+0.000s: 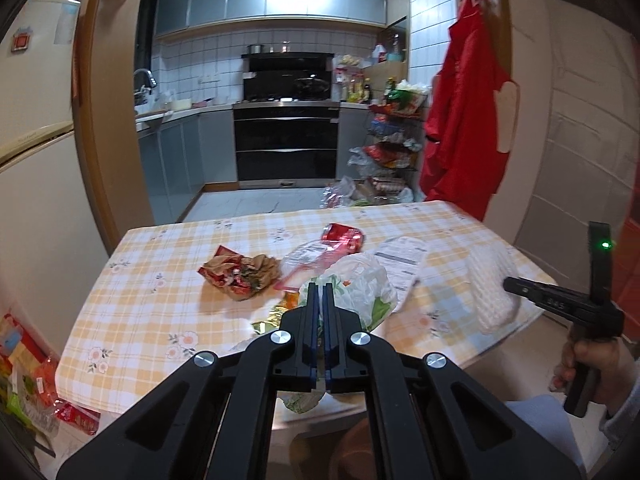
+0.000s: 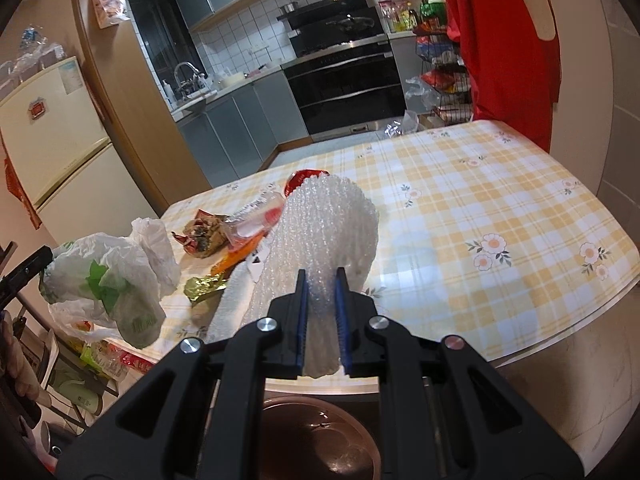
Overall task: Collect trash
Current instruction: 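Carry the bag and foam net over the brown bin while both tools open to drop them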
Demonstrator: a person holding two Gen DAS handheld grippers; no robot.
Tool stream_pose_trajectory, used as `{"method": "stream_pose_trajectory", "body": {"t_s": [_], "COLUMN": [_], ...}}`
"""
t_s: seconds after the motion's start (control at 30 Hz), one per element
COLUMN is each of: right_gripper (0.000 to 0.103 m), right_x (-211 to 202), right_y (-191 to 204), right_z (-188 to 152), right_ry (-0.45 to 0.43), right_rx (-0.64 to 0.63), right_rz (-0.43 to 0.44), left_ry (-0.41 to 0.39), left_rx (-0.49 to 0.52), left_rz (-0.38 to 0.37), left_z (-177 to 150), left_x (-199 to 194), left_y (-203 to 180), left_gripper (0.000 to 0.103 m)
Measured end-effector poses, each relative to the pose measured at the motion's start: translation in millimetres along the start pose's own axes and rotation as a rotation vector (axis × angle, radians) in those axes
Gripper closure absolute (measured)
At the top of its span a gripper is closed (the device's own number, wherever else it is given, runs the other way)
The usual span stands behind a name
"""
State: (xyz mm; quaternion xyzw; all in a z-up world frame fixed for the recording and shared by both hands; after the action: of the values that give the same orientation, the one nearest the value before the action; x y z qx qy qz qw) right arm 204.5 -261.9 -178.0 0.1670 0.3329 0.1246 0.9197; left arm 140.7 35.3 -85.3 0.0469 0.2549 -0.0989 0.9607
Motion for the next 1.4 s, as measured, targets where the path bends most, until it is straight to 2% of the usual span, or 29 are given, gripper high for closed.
{"method": "stream_pose_trajectory", "body": {"t_s": [0.2,0.37,0.77,0.83,0.9,0.93,0.97,1.0,1.07,1.17,1.23,1.4], "right_gripper": [0.087,0.087,0.087,0.087,0.087,0.087,0.087,0.087,0.087,0.087,0.087,0.087], "right_x": [-28.4,-48.3,-68.4,-67.9,-66.9,-66.4,-65.9,-64.7,-61.2,-54.1,-50.2,-38.5], "right_y": [9.2,9.8,-1.6,-2.7,-3.1,-3.0,-2.2,-2.1,-0.4,3.0,7.1,22.1], "right_z": [-3.4,-9.0,-27.0,-29.2,-31.5,-33.6,-35.3,-37.0,-42.9,-53.3,-60.1,-81.1], "right_ry": [-0.037,-0.058,-0.054,-0.051,-0.047,-0.045,-0.043,-0.039,-0.025,0.004,0.021,0.083], "right_rx": [-0.023,-0.035,-0.028,-0.025,-0.023,-0.023,-0.024,-0.025,-0.030,-0.037,-0.047,-0.085], "right_rz": [0.015,0.013,-0.005,-0.007,-0.006,-0.006,-0.006,-0.006,-0.005,-0.003,0.001,0.017], "left_ry": [0.008,0.042,0.208,0.239,0.261,0.262,0.260,0.253,0.250,0.214,0.190,0.149], "left_rx": [-0.046,-0.042,-0.031,-0.023,-0.007,-0.004,-0.003,-0.009,-0.017,-0.035,-0.049,-0.100], "left_rz": [-0.101,-0.184,-0.351,-0.380,-0.375,-0.366,-0.357,-0.337,-0.314,-0.270,-0.234,-0.109], "left_z": [-12.0,-30.9,-90.9,-101.5,-109.8,-112.8,-114.5,-116.4,-115.1,-108.7,-104.6,-103.2], "left_x": [-24.2,-28.6,8.7,17.9,26.5,28.9,29.4,29.1,26.8,17.2,10.2,-3.3], "left_y": [-22.7,-50.6,-111.4,-118.7,-123.4,-123.4,-122.7,-119.6,-112.7,-100.4,-91.0,-59.2], "left_gripper": [0.100,0.100,0.100,0.092,0.069,0.061,0.049,0.040,0.029,0.016,0.012,0.007]}}
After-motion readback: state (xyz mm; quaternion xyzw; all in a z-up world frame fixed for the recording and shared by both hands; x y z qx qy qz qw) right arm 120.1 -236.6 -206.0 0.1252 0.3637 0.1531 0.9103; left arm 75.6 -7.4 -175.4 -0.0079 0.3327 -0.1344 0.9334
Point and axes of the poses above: each gripper's, at about its wrist camera, not at the fingertips, and x roughly the way its jaws point, y to its left, z to its top, the point moved 4 cm from there along x, roughly the way its jaws point, and after that the axes turned 5 degrees about x, right-handed, at the moved point
